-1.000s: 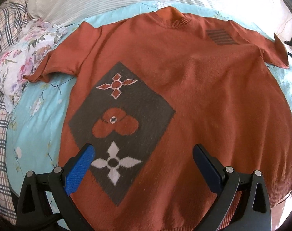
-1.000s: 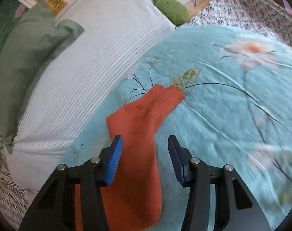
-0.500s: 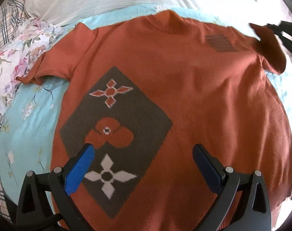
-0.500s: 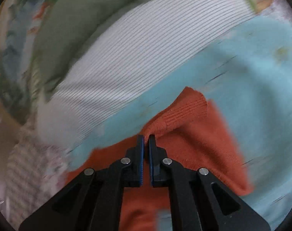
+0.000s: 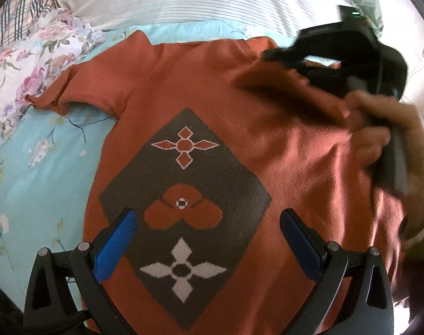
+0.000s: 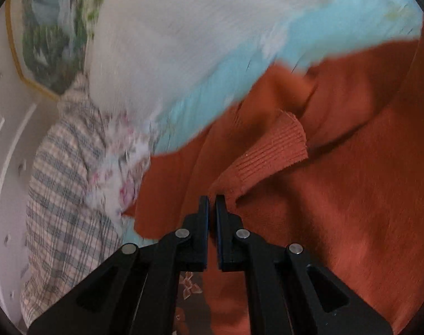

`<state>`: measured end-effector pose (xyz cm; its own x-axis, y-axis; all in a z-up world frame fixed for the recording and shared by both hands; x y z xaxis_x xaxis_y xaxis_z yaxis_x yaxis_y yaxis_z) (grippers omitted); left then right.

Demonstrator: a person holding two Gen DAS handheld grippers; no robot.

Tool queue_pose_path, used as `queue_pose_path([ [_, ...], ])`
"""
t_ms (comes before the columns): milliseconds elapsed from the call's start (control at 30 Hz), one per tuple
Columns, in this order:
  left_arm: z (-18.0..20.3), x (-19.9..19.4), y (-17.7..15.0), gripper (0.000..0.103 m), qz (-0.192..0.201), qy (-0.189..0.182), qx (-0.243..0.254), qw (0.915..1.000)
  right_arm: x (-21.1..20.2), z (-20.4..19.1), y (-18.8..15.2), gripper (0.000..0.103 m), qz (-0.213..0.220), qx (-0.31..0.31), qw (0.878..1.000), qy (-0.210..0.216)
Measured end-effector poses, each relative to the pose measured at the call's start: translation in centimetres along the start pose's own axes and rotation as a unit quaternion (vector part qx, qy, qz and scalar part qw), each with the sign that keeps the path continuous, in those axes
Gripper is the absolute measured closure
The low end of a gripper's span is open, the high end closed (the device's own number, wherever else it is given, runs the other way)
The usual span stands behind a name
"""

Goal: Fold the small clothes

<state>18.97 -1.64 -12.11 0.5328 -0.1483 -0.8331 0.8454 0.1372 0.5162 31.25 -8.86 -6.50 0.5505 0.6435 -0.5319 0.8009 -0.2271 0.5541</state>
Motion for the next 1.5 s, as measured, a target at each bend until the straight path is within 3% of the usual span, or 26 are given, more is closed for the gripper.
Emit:
queue_pose_path([
  [100,0.5,0.8,0.8,0.001,-0.011,-0.021,-0.009,0.9997,1.9,0.4,-1.8,0.091,-0.051,-0.001,0.999,-0.009],
  [167,1.2,1.2,1.6,0.001,-0.010,-0.026,-0.012,0.9995,1.3,1.3,-2.8,0.080,-0.063,0.025,0.998,0.007],
  [267,3.7,2.5,3.6,0.001,-0.004,-0.041,-0.017,0.9990,-1.7,2.9,-2.7,0.057,-0.023,0.046,0.999,0.013],
  [333,5.8,3.7,5.0,0.001,0.003,-0.047,-0.012,0.9988,-5.2,5.1,-2.4,0.053,0.019,0.052,0.998,-0.020],
  [500,10.3,9.5,9.2,0.002,0.024,0.023,0.008,0.9994,-9.5,9.4,-3.2,0.052,0.046,0.091,0.992,-0.070],
  [600,9.7,12.5,10.9,0.014,0.022,0.098,0.016,0.9948,-10.2,10.7,-4.0,0.052,0.038,0.103,0.990,-0.083],
  [700,6.7,11.7,11.5,0.013,0.031,0.106,-0.001,0.9938,-10.9,11.4,-4.5,0.052,0.039,0.109,0.990,-0.079],
  [767,4.5,10.7,11.4,0.009,0.026,0.088,-0.021,0.9956,-11.4,11.9,-4.8,0.052,0.040,0.107,0.990,-0.079],
  [900,1.3,9.4,10.5,0.009,-0.007,0.001,-0.083,0.9965,-11.6,12.2,-5.1,0.052,0.039,0.105,0.991,-0.073],
  [1000,0.5,9.4,10.6,0.009,-0.002,0.016,-0.092,0.9956,-11.2,12.1,-5.3,0.052,0.035,0.100,0.991,-0.079],
  [1067,-0.7,9.2,10.6,0.009,0.003,0.018,-0.126,0.9918,-11.1,11.9,-5.4,0.052,0.032,0.098,0.992,-0.078],
  [1100,-1.2,9.1,10.8,0.009,0.001,0.007,-0.160,0.9871,-11.2,11.8,-5.4,0.052,0.032,0.098,0.992,-0.076],
  [1167,-1.1,8.9,11.0,0.009,0.001,-0.020,-0.181,0.9832,-11.4,11.9,-5.6,0.052,0.031,0.098,0.992,-0.077],
  [1233,0.4,8.6,10.9,0.009,-0.006,-0.059,-0.168,0.9841,-11.6,12.0,-5.6,0.052,0.030,0.099,0.992,-0.074],
  [1333,1.0,8.9,11.3,0.008,-0.009,-0.072,-0.163,0.9840,-12.2,11.8,-5.6,0.052,0.029,0.099,0.992,-0.076],
  [1433,0.1,8.9,12.3,0.023,0.003,-0.071,-0.169,0.9831,-13.3,11.5,-5.3,0.052,0.042,0.084,0.992,-0.083],
  [1500,0.4,8.9,12.4,0.079,0.011,-0.076,-0.143,0.9867,-14.9,11.2,-4.6,0.052,0.059,0.062,0.991,-0.100],
])
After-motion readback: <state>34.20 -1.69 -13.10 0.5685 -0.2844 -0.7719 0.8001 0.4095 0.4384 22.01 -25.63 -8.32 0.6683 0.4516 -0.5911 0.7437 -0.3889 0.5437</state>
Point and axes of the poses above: each gripper's, at about its wrist camera, not at the fingertips, and x roughly the way its jaws point, z to its right, y to its top, the point moved 8 cm from there along x, roughly the way its jaws point, and after that the axes turned 14 degrees about -x, right-handed, at the moved point
